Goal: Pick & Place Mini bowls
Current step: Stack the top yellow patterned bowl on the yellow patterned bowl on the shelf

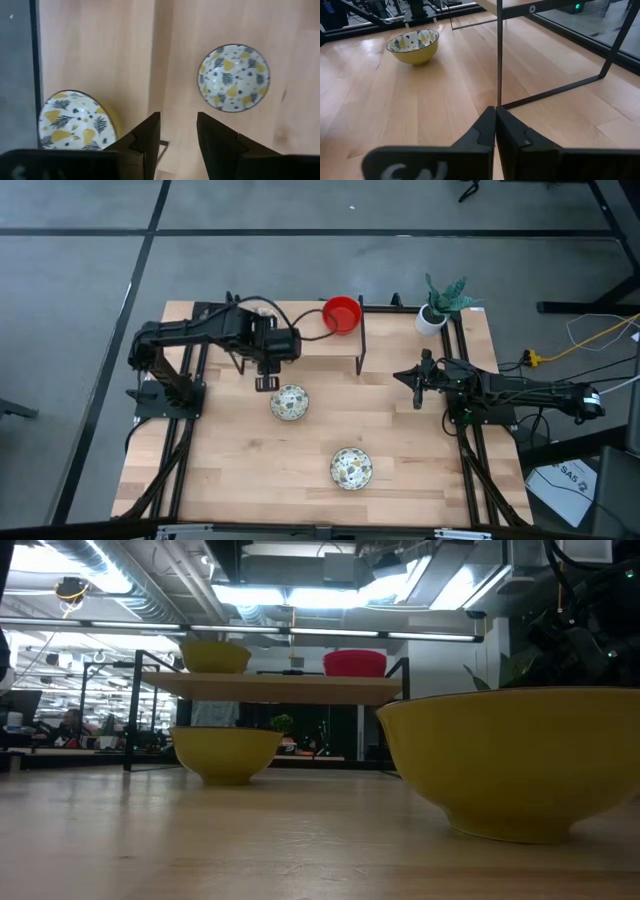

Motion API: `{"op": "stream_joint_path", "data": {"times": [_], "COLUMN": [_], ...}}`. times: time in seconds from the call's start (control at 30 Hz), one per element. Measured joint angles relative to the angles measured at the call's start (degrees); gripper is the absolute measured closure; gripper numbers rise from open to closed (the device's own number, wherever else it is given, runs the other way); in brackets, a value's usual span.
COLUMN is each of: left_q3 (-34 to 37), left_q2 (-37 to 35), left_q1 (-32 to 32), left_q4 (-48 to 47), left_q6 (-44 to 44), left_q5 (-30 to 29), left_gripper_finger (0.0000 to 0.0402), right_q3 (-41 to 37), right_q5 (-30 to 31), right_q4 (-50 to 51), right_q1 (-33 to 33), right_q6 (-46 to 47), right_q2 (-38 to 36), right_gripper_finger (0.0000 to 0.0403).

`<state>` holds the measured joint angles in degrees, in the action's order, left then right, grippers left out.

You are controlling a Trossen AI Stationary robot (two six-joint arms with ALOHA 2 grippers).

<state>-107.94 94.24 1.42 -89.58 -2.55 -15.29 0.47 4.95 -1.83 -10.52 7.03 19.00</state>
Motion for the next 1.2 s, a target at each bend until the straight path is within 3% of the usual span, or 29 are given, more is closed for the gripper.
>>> {"op": "stream_joint_path", "data": {"times": [0.83, 1.2], "left_q3": [0.0, 0.0], "left_q2": [0.0, 0.0], "left_q1": [-16.5, -20.3], "left_q4": [15.2, 15.8], "left_q6": [-6.6, -10.3], "left_q5": [0.0, -0.2], "left_gripper_finger": [0.0286, 0.0292], "right_q3": [0.0, 0.0], "right_q5": [0.0, 0.0], "right_q4": [0.0, 0.0], "right_q1": [0.0, 0.0], "right_q6": [0.0, 0.0], "right_q2": [0.0, 0.0], "right_gripper_finger": [0.0389, 0.0389]}}
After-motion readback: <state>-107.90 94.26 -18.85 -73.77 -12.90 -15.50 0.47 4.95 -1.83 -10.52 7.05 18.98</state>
